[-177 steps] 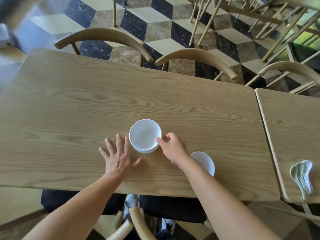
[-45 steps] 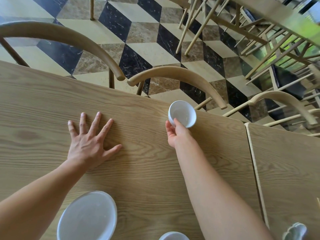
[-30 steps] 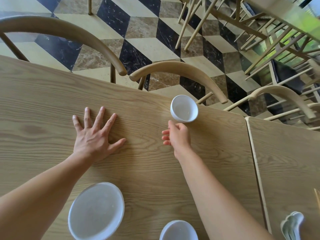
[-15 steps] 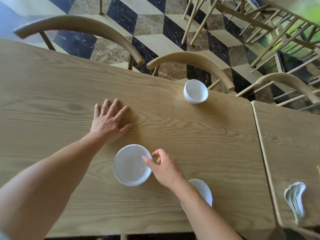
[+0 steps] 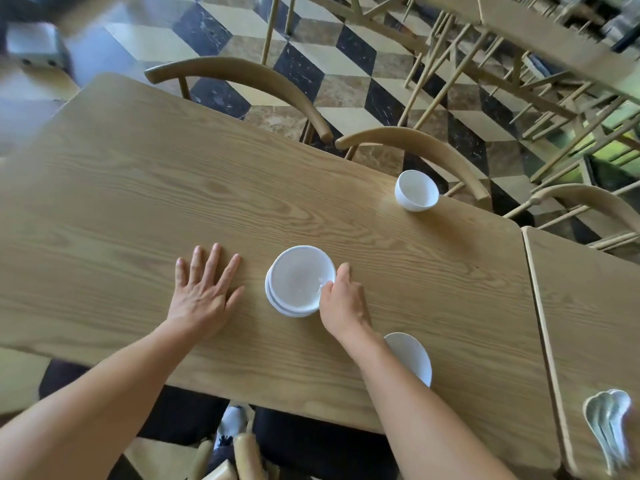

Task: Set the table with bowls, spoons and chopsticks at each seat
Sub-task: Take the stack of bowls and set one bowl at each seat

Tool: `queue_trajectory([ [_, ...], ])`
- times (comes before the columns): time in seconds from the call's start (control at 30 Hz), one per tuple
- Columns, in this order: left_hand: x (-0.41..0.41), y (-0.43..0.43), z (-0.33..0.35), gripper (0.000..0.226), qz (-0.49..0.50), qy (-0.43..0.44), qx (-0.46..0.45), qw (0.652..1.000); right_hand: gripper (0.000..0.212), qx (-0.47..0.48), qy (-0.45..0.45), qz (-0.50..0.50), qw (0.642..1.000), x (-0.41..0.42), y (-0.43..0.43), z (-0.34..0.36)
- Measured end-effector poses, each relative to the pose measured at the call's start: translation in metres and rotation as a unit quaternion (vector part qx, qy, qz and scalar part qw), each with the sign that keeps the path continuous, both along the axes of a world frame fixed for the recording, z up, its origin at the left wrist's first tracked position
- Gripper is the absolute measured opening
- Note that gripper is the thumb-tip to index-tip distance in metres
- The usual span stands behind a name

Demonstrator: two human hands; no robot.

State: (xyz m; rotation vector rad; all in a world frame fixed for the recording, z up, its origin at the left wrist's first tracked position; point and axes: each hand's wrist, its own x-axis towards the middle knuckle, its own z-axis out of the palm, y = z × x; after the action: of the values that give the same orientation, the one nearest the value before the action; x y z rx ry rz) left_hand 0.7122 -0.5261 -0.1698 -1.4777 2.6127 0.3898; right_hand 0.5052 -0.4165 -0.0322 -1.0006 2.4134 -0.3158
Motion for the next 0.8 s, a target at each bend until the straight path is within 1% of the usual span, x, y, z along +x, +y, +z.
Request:
queue_trajectory([
  [0.1, 0.021, 0.024, 0.0, 0.078, -0.005, -0.016, -0.014, 1.0, 0.02, -0.075, 0.015, -0.016, 0.997, 0.003, 0.014, 0.005],
  [0.17, 0.034, 0.038, 0.001, 0.077, 0.006, -0.025, -0.017, 1.0, 0.019, -0.12, 0.007, -0.023, 0.992, 0.01, 0.024, 0.012],
  [0.23, 0.043, 0.049, 0.002, 0.075, 0.022, -0.04, -0.003, 0.999, 0.012, -0.139, -0.008, -0.015, 0.99, 0.02, 0.036, 0.018],
  [0.3, 0.05, 0.06, 0.006, 0.076, 0.037, -0.054, 0.014, 0.998, 0.008, -0.139, -0.028, -0.004, 0.99, 0.032, 0.049, 0.02],
  [0.4, 0.067, 0.074, 0.015, 0.075, 0.032, -0.077, 0.037, 0.996, 0.027, -0.118, -0.057, 0.0, 0.991, 0.053, 0.069, 0.02],
  [0.43, 0.072, 0.076, 0.019, 0.074, 0.029, -0.083, 0.046, 0.995, 0.027, -0.112, -0.074, 0.001, 0.991, 0.06, 0.075, 0.021],
  [0.5, 0.081, 0.076, 0.028, 0.073, 0.021, -0.099, 0.056, 0.993, 0.009, -0.094, -0.104, 0.006, 0.99, 0.073, 0.084, 0.023],
  [0.53, 0.086, 0.074, 0.032, 0.073, 0.019, -0.106, 0.06, 0.992, 0.005, -0.085, -0.111, 0.009, 0.99, 0.079, 0.087, 0.023],
  [0.6, 0.095, 0.068, 0.037, 0.074, 0.029, -0.108, 0.071, 0.991, 0.01, -0.078, -0.119, 0.014, 0.99, 0.092, 0.087, 0.017],
  [0.7, 0.114, 0.057, 0.039, 0.076, 0.044, -0.101, 0.081, 0.991, 0.012, -0.077, -0.125, 0.005, 0.989, 0.113, 0.079, 0.008],
  [0.8, 0.138, 0.037, 0.04, 0.078, 0.035, -0.104, 0.082, 0.991, 0.012, -0.075, -0.141, -0.02, 0.987, 0.14, 0.062, -0.002],
])
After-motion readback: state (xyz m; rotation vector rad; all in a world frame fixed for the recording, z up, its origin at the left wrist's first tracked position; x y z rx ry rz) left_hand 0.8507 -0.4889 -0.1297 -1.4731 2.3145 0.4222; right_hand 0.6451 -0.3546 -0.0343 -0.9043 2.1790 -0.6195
